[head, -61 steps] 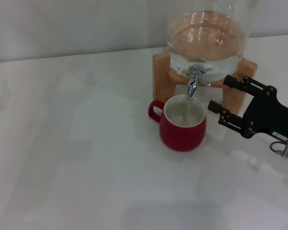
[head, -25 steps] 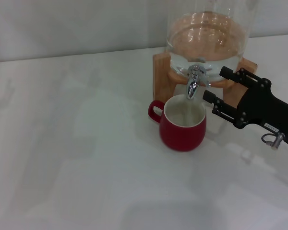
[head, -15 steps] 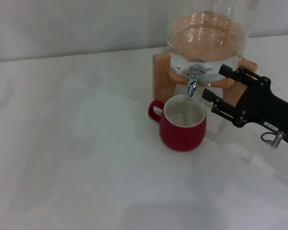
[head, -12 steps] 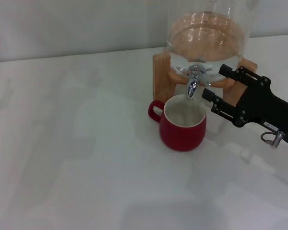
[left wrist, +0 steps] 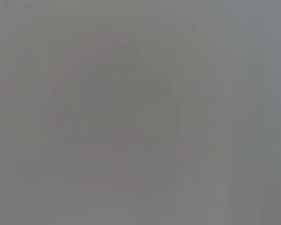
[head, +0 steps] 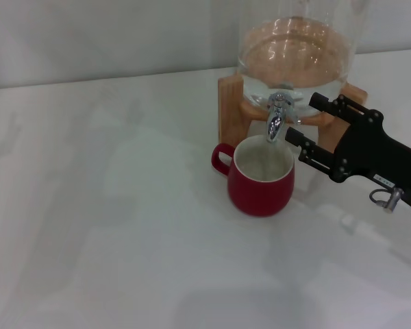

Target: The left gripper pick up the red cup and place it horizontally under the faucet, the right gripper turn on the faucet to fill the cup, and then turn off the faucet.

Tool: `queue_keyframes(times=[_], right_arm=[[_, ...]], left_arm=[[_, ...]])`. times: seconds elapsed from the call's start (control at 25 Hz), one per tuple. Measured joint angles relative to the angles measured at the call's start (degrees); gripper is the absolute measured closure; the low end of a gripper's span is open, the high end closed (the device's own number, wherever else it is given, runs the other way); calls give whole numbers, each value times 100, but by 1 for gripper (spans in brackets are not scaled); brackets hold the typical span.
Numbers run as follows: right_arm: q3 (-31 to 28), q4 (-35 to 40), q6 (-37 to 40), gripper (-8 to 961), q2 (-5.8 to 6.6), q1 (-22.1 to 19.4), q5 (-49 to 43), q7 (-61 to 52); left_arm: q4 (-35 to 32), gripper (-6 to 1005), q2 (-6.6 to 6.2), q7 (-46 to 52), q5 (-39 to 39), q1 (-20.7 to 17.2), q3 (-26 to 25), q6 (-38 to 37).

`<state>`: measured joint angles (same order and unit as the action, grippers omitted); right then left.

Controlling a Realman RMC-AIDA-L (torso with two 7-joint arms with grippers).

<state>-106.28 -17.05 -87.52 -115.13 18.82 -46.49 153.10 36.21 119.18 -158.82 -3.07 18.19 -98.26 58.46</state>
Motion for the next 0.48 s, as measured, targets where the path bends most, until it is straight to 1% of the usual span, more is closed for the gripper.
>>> queue_keyframes(times=[0.48], right_arm=[[-7,0,57,279,-1,65,0,-3]], left_arm=[[-21,160,0,0,0,0,10,-1]])
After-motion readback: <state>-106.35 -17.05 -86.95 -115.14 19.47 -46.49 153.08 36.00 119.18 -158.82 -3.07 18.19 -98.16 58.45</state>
